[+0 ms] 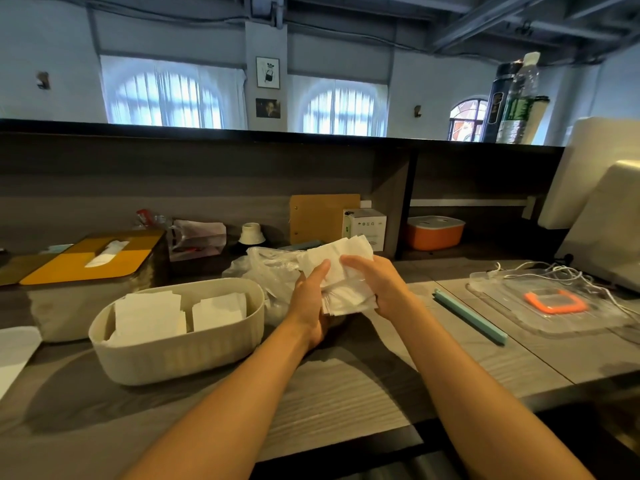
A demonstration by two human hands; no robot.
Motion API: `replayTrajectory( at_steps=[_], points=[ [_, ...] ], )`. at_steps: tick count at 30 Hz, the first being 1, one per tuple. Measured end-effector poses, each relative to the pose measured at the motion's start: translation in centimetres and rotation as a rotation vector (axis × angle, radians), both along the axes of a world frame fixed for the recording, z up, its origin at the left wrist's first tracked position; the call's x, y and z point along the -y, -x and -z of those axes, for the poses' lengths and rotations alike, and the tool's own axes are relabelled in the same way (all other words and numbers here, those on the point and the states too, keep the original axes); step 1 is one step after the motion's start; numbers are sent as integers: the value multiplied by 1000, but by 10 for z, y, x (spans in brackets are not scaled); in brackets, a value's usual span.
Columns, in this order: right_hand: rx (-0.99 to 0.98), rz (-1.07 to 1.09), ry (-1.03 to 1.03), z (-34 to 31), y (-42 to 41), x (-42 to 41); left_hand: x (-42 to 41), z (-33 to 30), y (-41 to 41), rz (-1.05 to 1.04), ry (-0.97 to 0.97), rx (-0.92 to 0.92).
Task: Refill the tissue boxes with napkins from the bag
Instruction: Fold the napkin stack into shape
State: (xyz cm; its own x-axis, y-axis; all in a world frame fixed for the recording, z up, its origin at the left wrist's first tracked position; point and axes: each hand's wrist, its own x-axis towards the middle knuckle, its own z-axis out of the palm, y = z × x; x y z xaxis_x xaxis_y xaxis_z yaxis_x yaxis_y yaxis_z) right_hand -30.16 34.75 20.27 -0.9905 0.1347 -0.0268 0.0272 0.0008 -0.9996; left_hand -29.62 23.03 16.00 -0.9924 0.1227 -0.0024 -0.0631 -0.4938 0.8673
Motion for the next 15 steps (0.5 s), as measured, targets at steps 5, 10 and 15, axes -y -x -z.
replayTrajectory(
  at_steps=[5,10,15],
  points=[
    [-225,103,13,5,3,-4,-1,-2,-5,76,60,-37],
    [-231,145,172,1,5,-14,-1,-1,-5,58,82,-5],
    [-158,139,155,5,6,-15,-2,-3,-8,88,110,-51]
  ],
)
